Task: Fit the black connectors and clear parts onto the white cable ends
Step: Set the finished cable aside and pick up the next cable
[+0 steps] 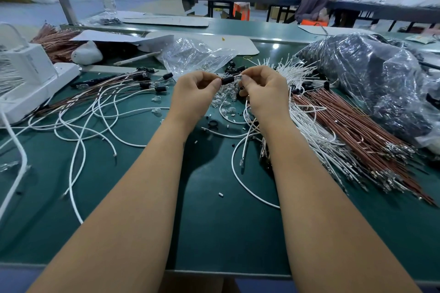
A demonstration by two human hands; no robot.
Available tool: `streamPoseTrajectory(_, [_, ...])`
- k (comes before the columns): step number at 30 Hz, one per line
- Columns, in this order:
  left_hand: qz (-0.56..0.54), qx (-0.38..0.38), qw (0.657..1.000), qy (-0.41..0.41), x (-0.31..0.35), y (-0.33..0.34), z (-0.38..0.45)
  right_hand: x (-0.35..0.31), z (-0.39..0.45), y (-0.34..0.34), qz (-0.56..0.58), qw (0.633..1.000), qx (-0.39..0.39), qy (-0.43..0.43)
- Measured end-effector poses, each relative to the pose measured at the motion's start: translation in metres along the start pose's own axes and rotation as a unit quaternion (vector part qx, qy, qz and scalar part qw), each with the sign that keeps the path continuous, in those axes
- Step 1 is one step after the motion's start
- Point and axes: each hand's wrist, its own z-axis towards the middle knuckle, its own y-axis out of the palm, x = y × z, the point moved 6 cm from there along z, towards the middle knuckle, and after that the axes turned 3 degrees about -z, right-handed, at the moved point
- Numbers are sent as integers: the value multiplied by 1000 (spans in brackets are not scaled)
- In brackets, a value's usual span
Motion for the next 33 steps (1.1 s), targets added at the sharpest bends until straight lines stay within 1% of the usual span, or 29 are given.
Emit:
streamPoseTrajectory(4, [-9, -9, 1000, -7, 0, 2, 0, 0, -1, 3, -18, 1000, -4, -1])
streamPoseTrajectory(15, [-11, -5, 1000, -12, 5, 3, -3, -5, -3, 5, -61, 998, -25, -15])
streamPoseTrajectory(19, [-11, -1, 1000, -10, 6, 1, -3, -4, -5, 10, -22, 999, -42, 4])
streamPoseTrajectory(21, [-7, -6, 1000, -6, 7, 2, -4, -3, -6, 14, 8, 998, -65, 19])
streamPoseTrajectory(23, [-13, -18, 1000, 1, 11, 6, -6, -3, -7, 17, 4, 997, -76, 18])
streamPoseTrajectory(26, [-33, -40, 999, -1, 15, 12, -6, -2, -5, 14, 29, 998, -54, 18])
streamPoseTrajectory(29, [-64, -61, 996, -29, 14, 17, -5, 2, -4, 11, 81, 995, -43, 46])
streamPoseTrajectory(33, [-76, -70, 994, -37, 13, 19, -6, 2, -4, 8, 79, 995, -38, 52])
